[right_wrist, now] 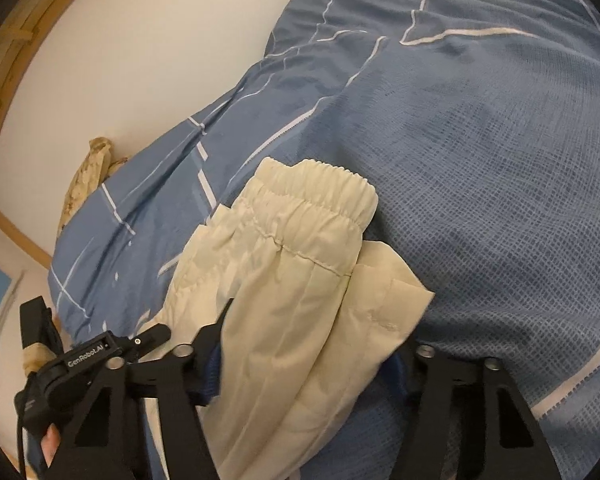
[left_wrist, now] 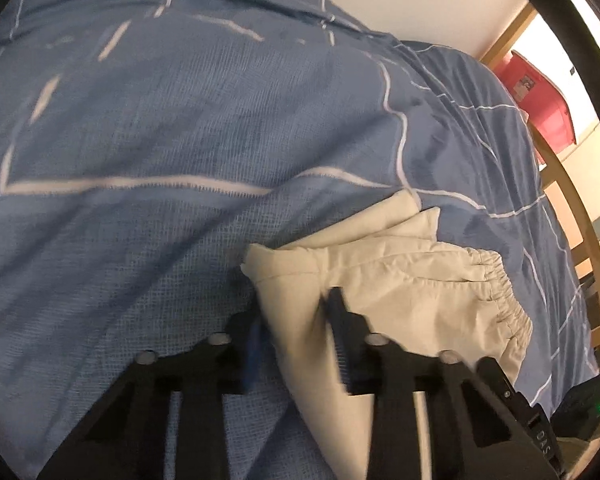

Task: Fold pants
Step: 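Grasp the folded pants edge with both grippers and lift the bundle, then carry the folded pants with both grippers onto the dark garment stack and release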

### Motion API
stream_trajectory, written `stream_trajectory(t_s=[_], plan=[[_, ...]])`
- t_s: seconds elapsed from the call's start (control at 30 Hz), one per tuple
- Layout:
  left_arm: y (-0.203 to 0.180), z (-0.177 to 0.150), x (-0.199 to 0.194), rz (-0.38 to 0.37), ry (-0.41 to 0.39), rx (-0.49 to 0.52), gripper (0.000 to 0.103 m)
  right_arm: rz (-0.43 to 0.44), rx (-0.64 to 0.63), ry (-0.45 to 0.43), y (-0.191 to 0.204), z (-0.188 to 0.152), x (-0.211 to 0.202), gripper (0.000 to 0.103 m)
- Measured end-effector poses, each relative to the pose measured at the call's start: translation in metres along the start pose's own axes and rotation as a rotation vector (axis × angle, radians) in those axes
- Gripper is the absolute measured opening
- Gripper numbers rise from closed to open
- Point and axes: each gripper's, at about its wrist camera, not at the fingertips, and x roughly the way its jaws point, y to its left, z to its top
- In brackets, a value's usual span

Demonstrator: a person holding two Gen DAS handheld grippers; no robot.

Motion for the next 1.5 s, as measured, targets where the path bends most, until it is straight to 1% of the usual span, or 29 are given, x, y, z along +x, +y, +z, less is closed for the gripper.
stream_trajectory(t_s=[0.03,0.07,0.1,0.13,0.2,0.43,0.57,0.67,0.83,1.0,1.13,1.27,1.43,1.5], plan=[[-0.002,0.000,-0.003,-0.004,-0.009,0.008,0.020,0.010,0.004,0.004,-0.002,0.001,0.000,0.048],[-0.003,0.000,-0.005,-0.009,-0.011,0.011,0.016,0.020,0.005,0.011,-0.002,0.001,0.000,0.045],[-0.004,0.001,-0.007,-0.016,-0.012,0.012,0.013,0.028,0.008,0.015,-0.003,0.002,0.000,0.038],[-0.005,0.001,-0.009,-0.018,-0.013,0.011,0.013,0.035,0.010,0.017,-0.003,0.001,-0.001,0.033],[-0.007,0.003,-0.012,-0.019,-0.020,0.015,0.012,0.042,-0.006,0.020,0.000,0.001,-0.003,0.029],[-0.017,0.003,-0.028,0.011,-0.033,0.092,0.011,0.027,-0.083,0.023,0.019,0.005,-0.017,0.019],[-0.023,0.004,-0.044,0.030,-0.063,0.137,0.011,0.018,-0.140,0.004,0.033,0.006,-0.029,0.017],[-0.023,0.003,-0.066,0.031,-0.090,0.161,0.011,0.019,-0.183,-0.013,0.046,0.004,-0.042,0.016],[-0.017,0.000,-0.114,0.028,-0.135,0.183,0.011,0.028,-0.244,-0.039,0.070,-0.001,-0.068,0.016],[-0.007,-0.003,-0.175,0.062,-0.188,0.227,0.011,0.072,-0.295,-0.067,0.106,-0.013,-0.103,0.016],[0.007,-0.007,-0.225,0.091,-0.231,0.240,0.011,0.114,-0.329,-0.083,0.139,-0.029,-0.132,0.016],[0.033,-0.012,-0.276,0.126,-0.254,0.239,0.011,0.144,-0.353,-0.086,0.171,-0.048,-0.154,0.016],[0.072,-0.020,-0.326,0.173,-0.267,0.244,0.011,0.185,-0.383,-0.088,0.220,-0.085,-0.180,0.016],[0.090,-0.023,-0.350,0.211,-0.279,0.252,0.011,0.202,-0.398,-0.092,0.240,-0.102,-0.187,0.016]])
